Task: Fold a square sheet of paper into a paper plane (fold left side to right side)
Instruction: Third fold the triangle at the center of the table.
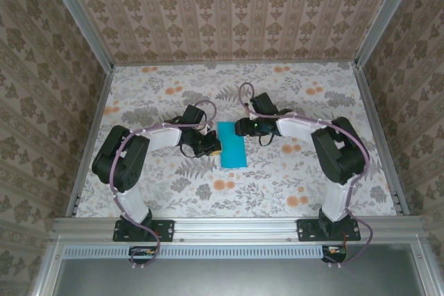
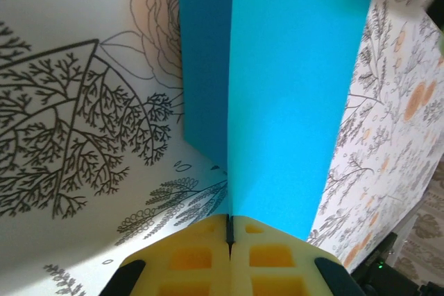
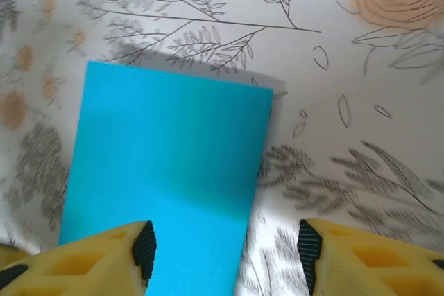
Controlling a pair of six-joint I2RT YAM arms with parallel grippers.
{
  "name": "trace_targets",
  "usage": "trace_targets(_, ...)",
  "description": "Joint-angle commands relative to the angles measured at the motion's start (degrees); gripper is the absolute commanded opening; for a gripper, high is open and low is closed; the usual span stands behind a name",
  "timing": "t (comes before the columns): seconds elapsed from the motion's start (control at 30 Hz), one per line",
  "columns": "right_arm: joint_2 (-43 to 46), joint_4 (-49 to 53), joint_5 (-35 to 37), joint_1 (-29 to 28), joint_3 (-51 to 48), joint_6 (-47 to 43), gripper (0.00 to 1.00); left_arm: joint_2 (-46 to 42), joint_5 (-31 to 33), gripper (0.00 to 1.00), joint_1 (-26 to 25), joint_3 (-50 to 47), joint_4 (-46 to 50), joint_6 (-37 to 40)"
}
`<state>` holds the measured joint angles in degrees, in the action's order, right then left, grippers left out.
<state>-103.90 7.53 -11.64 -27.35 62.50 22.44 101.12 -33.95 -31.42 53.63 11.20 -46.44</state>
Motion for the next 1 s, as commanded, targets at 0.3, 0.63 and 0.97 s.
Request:
trace_targets(0.3, 21.8, -11.2, 16.5, -20.4, -23.9, -10.7, 0.80, -0.9, -5.8, 0.00, -0.1, -1.9, -4.7, -6.7)
trace_targets(0.63, 11.7, -9.6, 24.7, -30.3, -17.9, -18.8, 0.89, -0.7, -6.6, 0.00, -0.1, -2.2, -5.0, -6.6)
trace_targets(0.97, 7.3, -10.1, 27.6, -30.1, -14.1, -19.9, 0.64, -0.4, -7.2, 0.00, 0.2, -2.2, -5.0, -6.3)
